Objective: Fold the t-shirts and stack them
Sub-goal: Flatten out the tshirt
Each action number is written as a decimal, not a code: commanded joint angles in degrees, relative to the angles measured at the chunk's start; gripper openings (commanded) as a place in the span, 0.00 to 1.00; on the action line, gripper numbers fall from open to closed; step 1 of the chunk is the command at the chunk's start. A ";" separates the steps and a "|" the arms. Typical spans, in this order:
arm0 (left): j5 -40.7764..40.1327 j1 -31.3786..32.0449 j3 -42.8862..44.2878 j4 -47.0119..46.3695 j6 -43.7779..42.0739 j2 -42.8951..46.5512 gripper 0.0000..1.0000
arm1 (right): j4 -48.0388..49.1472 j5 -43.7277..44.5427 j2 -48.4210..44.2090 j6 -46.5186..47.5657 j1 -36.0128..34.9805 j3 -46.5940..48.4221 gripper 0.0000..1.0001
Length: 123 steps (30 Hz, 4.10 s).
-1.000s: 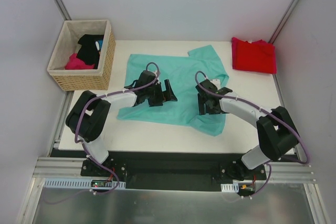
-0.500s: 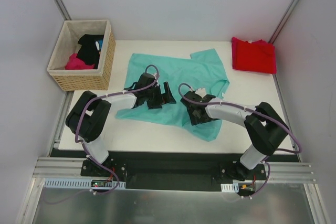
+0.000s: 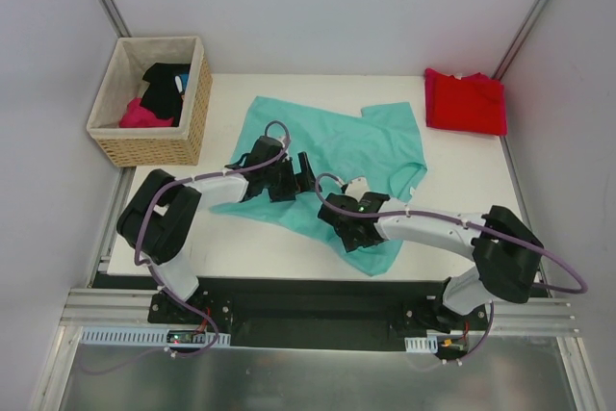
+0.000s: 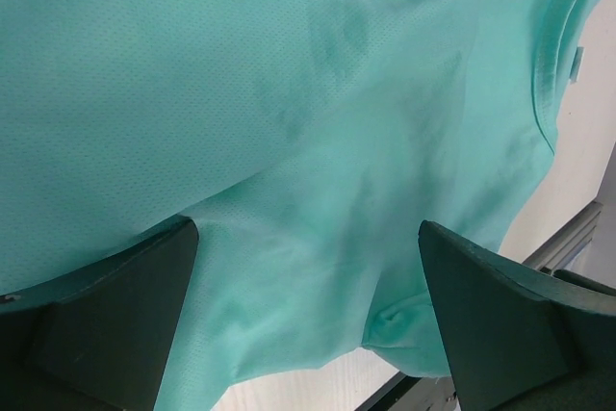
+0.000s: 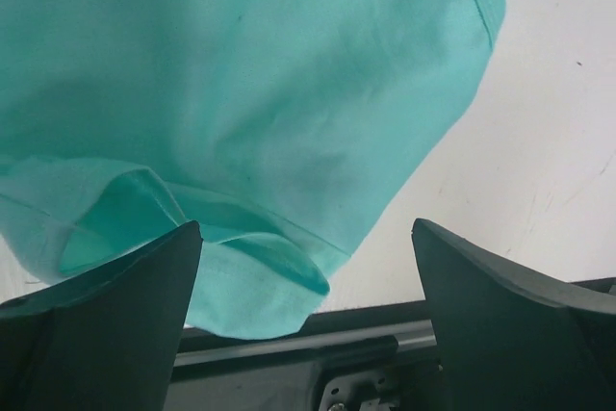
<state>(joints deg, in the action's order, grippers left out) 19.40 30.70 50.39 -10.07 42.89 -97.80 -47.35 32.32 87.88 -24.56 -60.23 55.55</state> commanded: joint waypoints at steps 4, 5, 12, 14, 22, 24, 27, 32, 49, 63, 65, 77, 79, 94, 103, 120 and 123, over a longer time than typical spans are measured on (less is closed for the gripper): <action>-0.41 0.06 -1.70 -1.27 0.61 3.58 0.99 | -7.93 3.10 -4.20 -4.89 -3.66 4.65 0.95; -0.41 0.06 -1.70 -1.27 0.61 4.02 0.99 | -8.10 2.76 -4.03 -5.41 -4.02 4.83 0.95; -0.42 0.06 -2.14 -1.18 0.70 4.63 0.99 | -8.98 3.45 -2.44 -7.34 -6.92 5.62 0.96; -0.59 0.06 -2.31 -1.18 0.61 4.72 0.99 | -8.81 4.41 -2.53 -7.52 -7.01 5.18 0.96; -0.68 0.06 -3.02 -1.10 0.44 5.42 0.99 | -9.69 11.10 1.59 -6.13 -5.78 7.55 0.98; -0.85 0.06 -2.93 -0.75 0.26 5.51 1.00 | -8.73 11.54 2.65 -5.24 -4.91 8.08 0.98; -1.12 0.06 -2.49 -0.04 -0.18 5.52 0.99 | -6.09 11.10 3.44 -3.31 -3.59 7.91 0.98; -1.29 0.06 -1.52 0.57 -0.53 4.46 0.99 | -2.49 10.66 5.99 -1.03 -1.74 7.56 0.98; -1.12 0.06 -1.08 0.40 -0.27 2.44 0.99 | 4.11 3.90 6.52 0.22 -0.32 3.86 0.98; -1.64 0.06 -2.49 0.05 0.00 4.46 0.99 | -6.96 3.28 6.78 -11.11 -16.76 8.96 0.98; -1.64 0.06 -2.93 -0.04 0.09 4.72 0.99 | -8.27 2.75 6.87 -12.09 -19.38 10.01 0.98; -2.17 0.06 -3.81 -0.13 -0.09 6.83 0.99 | -17.15 7.23 9.25 -16.22 -25.91 18.12 1.00; -2.08 0.06 -3.81 -0.04 -0.27 6.92 0.99 | -17.16 9.34 6.09 -16.31 -22.85 16.27 1.00; -1.91 0.06 -2.32 1.01 -0.88 6.31 0.99 | -3.10 11.19 1.15 -0.41 2.48 3.34 1.00; -2.00 0.06 -2.14 1.45 -1.23 5.08 0.99 | 1.83 3.63 4.23 -2.51 1.43 -2.02 1.00; -1.91 0.06 -4.77 -0.22 -0.09 7.18 0.99 | -12.22 2.66 8.54 -17.97 -20.88 6.93 1.00; -2.00 0.06 -5.13 -0.22 -0.09 7.97 0.99 | -13.64 2.66 9.33 -18.86 -22.56 8.96 1.00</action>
<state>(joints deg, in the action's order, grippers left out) 17.89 30.70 46.24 -9.08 42.70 -92.64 -55.07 34.85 96.38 -39.07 -80.73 61.12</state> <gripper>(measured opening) 0.992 0.995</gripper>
